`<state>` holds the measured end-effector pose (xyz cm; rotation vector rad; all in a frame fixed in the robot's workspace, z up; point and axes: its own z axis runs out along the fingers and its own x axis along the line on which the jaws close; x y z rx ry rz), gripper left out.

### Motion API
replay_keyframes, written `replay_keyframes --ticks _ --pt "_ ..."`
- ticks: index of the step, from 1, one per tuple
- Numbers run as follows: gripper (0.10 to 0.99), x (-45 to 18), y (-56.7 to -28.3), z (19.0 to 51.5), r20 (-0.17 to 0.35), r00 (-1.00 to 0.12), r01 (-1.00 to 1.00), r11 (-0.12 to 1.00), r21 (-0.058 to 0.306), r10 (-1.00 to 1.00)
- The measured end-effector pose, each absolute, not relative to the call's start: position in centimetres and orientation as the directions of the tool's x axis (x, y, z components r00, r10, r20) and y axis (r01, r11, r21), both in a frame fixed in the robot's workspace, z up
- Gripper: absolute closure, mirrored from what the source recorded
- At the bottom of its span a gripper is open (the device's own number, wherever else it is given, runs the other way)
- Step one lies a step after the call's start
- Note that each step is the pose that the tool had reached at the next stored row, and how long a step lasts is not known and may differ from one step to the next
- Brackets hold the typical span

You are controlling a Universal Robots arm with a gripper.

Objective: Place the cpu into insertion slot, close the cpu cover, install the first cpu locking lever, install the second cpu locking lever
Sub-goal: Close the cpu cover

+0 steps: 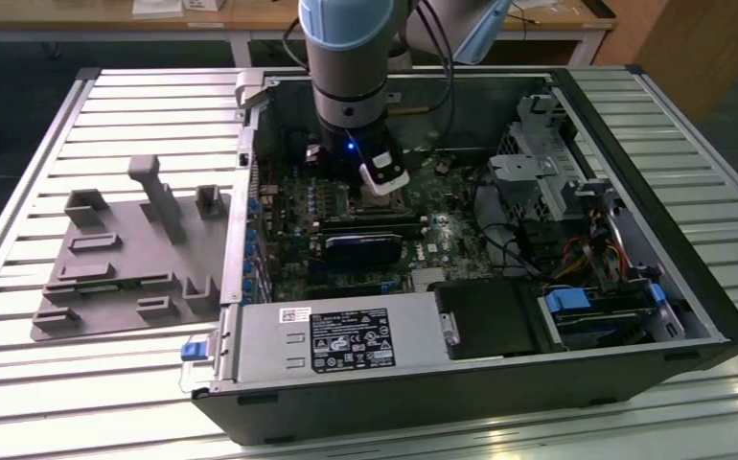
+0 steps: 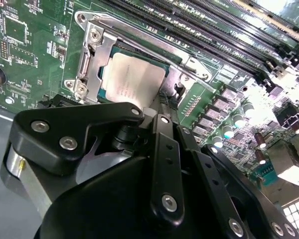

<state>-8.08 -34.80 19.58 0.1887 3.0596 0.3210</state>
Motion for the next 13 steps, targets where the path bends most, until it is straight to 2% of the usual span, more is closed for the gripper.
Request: replay_keyframes --ticks 13 --pt "0.984 -7.68 -34.79 20.38 -0.047 -0.991 0.115 0.971 0.212 0.128"
